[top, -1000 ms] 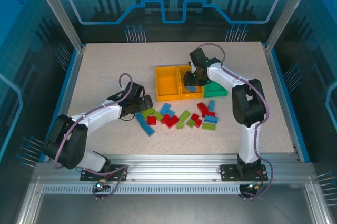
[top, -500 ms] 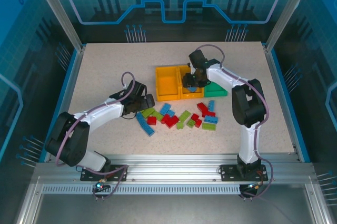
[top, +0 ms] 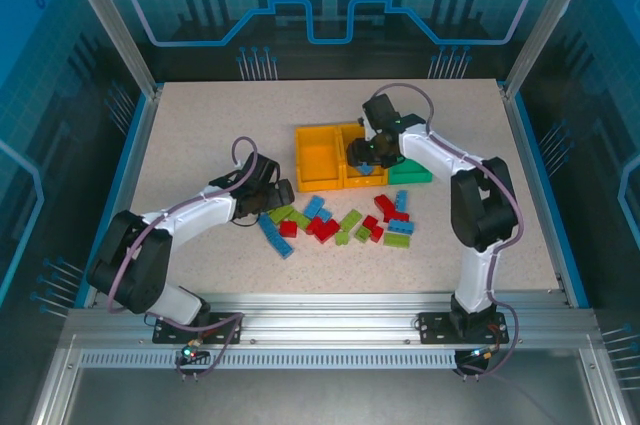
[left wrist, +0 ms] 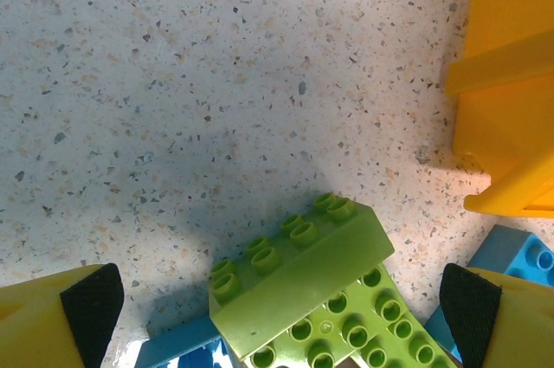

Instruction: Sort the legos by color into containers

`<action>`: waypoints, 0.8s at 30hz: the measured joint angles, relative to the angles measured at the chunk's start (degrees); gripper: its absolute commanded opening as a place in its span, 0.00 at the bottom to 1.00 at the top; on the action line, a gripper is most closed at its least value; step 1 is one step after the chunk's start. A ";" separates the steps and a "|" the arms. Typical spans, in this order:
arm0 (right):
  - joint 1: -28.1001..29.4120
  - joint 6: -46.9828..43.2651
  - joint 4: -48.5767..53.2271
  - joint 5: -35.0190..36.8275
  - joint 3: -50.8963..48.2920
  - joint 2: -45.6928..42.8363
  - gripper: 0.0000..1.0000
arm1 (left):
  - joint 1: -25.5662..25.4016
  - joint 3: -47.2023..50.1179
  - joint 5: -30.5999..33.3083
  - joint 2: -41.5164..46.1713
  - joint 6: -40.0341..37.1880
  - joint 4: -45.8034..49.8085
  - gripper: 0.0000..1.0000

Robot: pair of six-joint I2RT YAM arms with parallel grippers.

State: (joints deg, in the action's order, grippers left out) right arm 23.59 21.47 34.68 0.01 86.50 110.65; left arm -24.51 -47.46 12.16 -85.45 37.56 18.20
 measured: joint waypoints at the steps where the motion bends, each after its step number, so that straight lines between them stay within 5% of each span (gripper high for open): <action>1: 0.02 -0.13 -0.17 0.00 -0.50 -0.55 0.62 | 0.00 0.00 0.00 -0.02 -0.02 0.00 0.99; 12: 3.32 -4.42 -1.57 0.42 -9.40 -10.51 0.74 | 0.00 -0.02 0.02 -0.02 -0.15 0.00 0.99; 24: 16.98 -12.13 -4.31 -0.87 -21.24 -17.81 0.83 | 0.00 0.00 0.63 0.00 -0.15 0.00 0.99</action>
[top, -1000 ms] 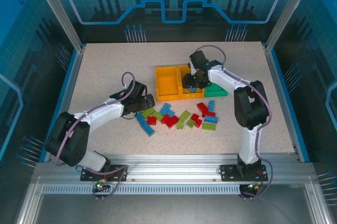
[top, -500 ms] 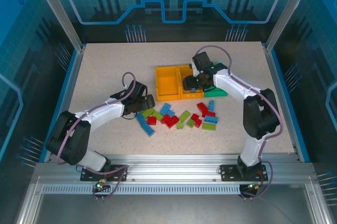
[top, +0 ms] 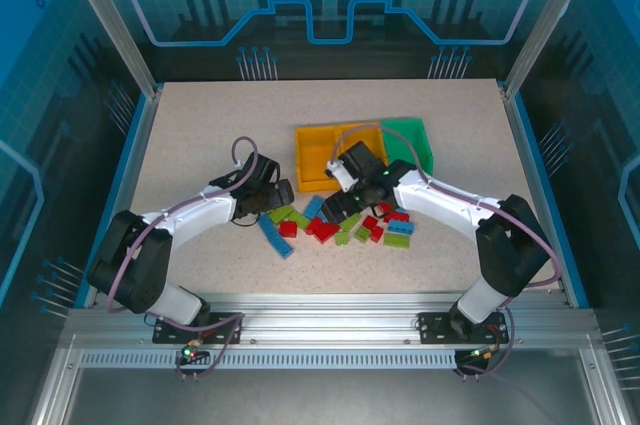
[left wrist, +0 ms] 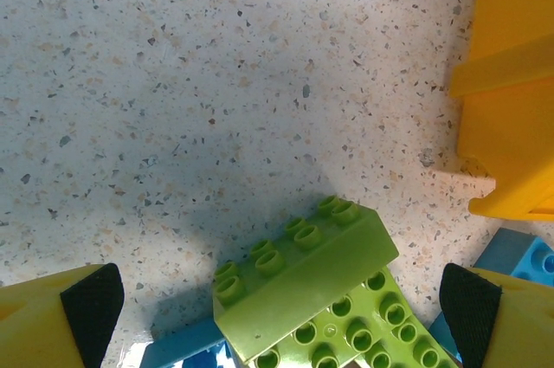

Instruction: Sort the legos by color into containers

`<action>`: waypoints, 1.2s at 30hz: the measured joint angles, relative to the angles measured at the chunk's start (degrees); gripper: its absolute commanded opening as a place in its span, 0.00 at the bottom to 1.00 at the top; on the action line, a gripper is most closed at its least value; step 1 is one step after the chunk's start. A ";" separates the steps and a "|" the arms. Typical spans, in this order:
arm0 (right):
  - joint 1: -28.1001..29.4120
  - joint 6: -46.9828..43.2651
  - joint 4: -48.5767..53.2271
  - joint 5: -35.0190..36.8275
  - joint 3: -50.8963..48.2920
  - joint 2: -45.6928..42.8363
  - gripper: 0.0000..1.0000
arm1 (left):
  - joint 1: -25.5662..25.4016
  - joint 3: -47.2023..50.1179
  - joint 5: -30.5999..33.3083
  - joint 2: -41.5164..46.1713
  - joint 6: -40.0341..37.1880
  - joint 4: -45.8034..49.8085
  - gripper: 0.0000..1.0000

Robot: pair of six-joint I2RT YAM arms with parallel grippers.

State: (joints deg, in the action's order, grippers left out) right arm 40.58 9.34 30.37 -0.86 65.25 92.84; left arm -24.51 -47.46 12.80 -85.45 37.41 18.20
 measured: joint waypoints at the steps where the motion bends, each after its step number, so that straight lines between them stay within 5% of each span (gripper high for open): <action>1: 0.39 -0.13 0.02 -0.04 -0.52 0.00 0.82 | 0.00 0.00 0.09 0.00 0.00 0.02 0.99; 9: 2.54 4.44 3.04 0.48 -1.62 0.13 0.70 | 0.00 0.48 1.14 0.87 0.00 0.39 0.99; 36: 6.69 18.56 7.76 1.97 -1.38 8.72 0.55 | 0.00 1.36 1.44 0.87 -0.02 0.87 0.99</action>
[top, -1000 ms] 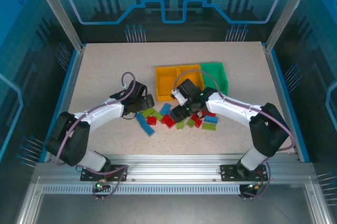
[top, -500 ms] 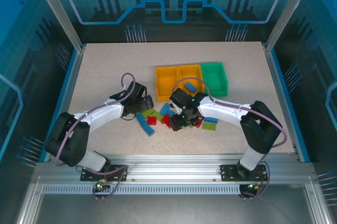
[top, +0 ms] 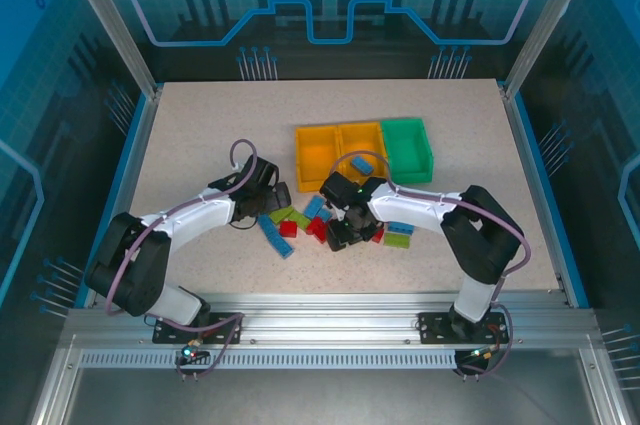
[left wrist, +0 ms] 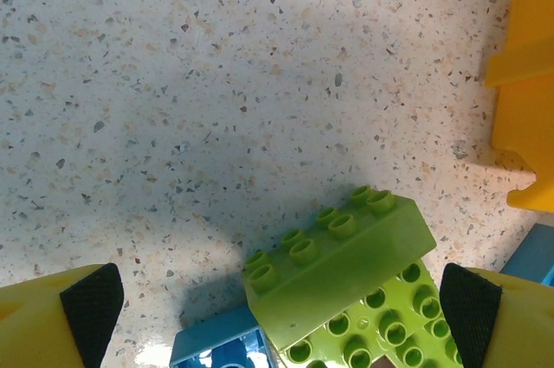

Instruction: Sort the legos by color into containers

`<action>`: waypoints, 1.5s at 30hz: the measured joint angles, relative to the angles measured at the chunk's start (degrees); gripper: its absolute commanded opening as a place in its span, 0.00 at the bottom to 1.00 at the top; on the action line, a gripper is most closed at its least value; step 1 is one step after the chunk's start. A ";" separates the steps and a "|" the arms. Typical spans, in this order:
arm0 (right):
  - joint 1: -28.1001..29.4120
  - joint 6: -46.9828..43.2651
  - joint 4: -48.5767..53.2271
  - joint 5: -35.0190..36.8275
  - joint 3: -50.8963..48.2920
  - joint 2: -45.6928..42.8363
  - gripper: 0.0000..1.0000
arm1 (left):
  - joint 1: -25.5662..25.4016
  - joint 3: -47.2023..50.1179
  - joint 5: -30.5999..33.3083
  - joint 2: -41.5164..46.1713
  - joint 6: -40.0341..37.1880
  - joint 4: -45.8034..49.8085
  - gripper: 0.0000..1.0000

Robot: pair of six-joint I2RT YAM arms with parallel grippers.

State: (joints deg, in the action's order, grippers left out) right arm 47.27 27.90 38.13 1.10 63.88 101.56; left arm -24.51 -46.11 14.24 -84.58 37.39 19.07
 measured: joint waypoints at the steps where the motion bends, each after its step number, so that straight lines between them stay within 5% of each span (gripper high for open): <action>1: 0.00 0.20 0.00 0.00 0.22 0.13 0.54 | 0.00 0.04 0.04 0.00 0.00 0.00 0.99; 15: 0.76 0.61 0.26 0.52 2.45 0.48 0.33 | 0.00 0.20 0.09 -0.02 0.02 0.00 0.99; 28: 0.11 0.11 3.23 1.46 6.21 -2.80 0.34 | -0.04 0.22 0.09 -0.02 0.00 0.00 0.99; 34: -4.72 -0.92 1.05 1.01 12.90 -3.30 0.34 | -0.04 0.22 0.07 0.00 0.00 0.00 0.99; 45: -10.10 -2.45 -1.29 0.35 29.35 11.32 0.35 | -0.04 0.20 0.04 -0.13 0.00 -0.04 0.99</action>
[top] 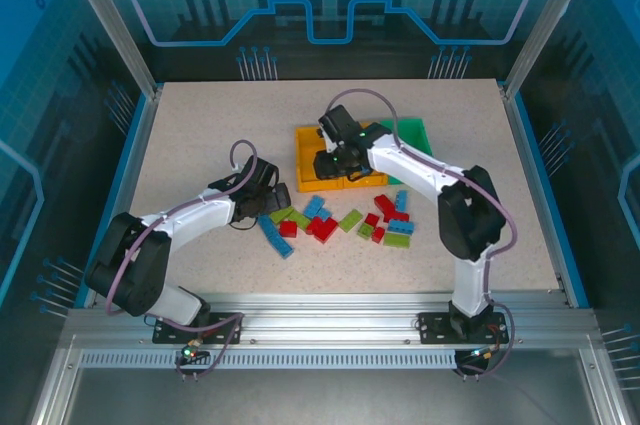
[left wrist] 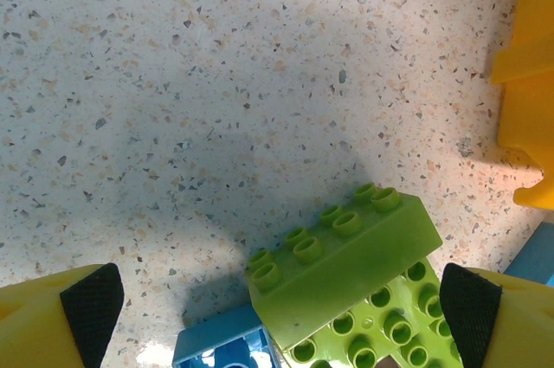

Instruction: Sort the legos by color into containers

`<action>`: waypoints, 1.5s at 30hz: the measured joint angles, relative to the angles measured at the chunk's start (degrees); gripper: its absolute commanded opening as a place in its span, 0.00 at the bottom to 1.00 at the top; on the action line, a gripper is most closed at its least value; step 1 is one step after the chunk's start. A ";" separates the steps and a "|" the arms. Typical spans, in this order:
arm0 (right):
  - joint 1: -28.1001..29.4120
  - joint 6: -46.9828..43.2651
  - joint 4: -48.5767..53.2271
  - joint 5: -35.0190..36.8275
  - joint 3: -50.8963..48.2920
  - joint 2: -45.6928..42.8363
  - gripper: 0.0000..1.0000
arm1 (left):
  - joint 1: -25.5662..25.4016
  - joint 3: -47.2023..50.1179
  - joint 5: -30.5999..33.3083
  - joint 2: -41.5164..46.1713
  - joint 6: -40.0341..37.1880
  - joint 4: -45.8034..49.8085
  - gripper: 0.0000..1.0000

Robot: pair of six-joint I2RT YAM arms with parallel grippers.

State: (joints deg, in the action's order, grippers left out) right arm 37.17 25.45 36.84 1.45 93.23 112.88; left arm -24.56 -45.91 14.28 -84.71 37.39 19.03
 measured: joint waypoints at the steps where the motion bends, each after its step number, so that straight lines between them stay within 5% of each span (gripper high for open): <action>1: -0.02 -0.07 0.00 0.11 1.18 1.31 0.36 | 0.00 0.00 0.00 -0.13 0.02 -0.02 0.99; 9: -0.57 -0.90 0.68 1.40 5.31 6.54 0.47 | 0.00 0.00 -0.17 -1.51 0.02 -0.04 0.99; 16: -0.57 -1.84 0.74 1.05 6.25 6.64 0.74 | -0.04 0.00 -0.15 -1.51 0.02 -0.04 0.99; 22: -0.24 -2.67 0.11 1.22 2.21 2.99 0.76 | -0.22 0.15 -0.15 -1.16 0.04 -0.07 0.99; 33: 1.90 -6.45 -3.80 7.30 -23.34 -19.26 0.77 | -0.37 2.58 0.44 1.90 0.22 -0.04 0.99; 45: -13.22 -0.11 -2.54 11.08 -35.76 -26.93 0.65 | -0.37 2.99 0.44 1.90 0.20 -0.07 0.99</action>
State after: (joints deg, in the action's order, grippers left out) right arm 23.94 25.34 34.30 12.53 57.47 85.95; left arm -24.93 -42.92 14.72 -82.81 37.58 18.96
